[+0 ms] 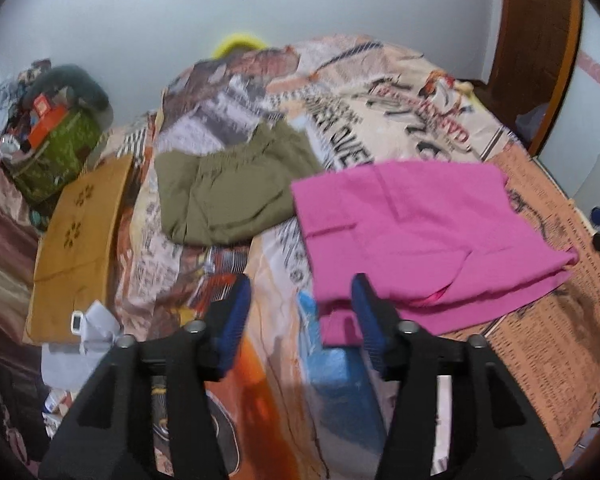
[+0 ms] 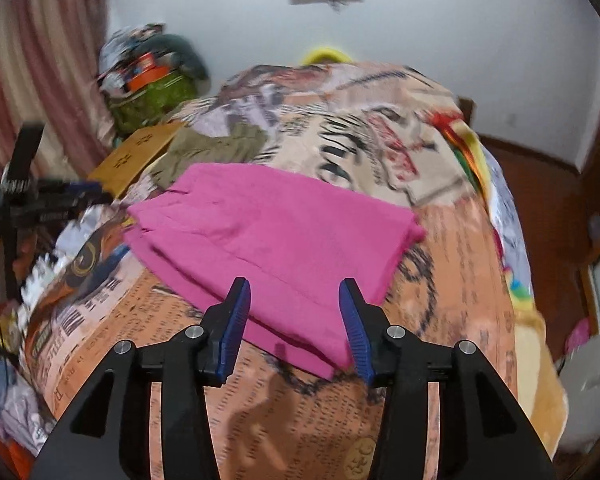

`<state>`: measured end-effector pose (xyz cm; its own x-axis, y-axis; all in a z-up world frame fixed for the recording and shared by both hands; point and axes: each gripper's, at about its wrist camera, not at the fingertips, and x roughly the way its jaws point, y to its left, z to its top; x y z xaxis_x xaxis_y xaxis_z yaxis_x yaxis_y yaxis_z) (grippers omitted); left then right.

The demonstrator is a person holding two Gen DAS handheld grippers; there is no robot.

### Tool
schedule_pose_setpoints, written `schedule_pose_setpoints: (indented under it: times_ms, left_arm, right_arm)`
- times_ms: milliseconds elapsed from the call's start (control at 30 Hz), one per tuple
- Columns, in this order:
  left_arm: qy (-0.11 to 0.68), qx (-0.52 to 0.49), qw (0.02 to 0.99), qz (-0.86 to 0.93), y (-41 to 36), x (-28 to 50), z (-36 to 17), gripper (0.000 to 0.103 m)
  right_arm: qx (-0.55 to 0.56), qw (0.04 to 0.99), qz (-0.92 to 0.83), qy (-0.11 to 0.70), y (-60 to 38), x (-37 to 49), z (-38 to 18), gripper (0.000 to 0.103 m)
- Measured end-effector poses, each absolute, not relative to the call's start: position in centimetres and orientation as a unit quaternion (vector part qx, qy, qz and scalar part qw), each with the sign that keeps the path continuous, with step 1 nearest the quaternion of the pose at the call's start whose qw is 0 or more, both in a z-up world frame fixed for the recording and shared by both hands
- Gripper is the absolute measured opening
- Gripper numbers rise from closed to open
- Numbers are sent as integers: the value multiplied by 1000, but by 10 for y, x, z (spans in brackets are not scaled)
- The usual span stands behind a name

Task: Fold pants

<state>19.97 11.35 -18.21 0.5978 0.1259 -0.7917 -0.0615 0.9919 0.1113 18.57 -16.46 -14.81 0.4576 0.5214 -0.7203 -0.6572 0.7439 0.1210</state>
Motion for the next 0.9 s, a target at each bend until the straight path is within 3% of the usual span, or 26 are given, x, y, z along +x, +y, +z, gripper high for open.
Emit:
schedule_pose_setpoints:
  times_ms: [100,200,700,900]
  left_arm:
    - [441,45,896,38,99,202,-176,74]
    - [442,62,895,26,84,205,-180,81]
    - [503,122,855,-27,36,226,-237,82]
    - [508,125,851,-33,31,233,-244,82]
  right_arm:
    - [-105,839,369,385,-146,182,-148,43]
    - [-106,831,383,389,-130,183,-154,43]
    - [-96,780,402,470,-96,205,-209,43]
    - [-94,781,412,459,-91,206,-214,42]
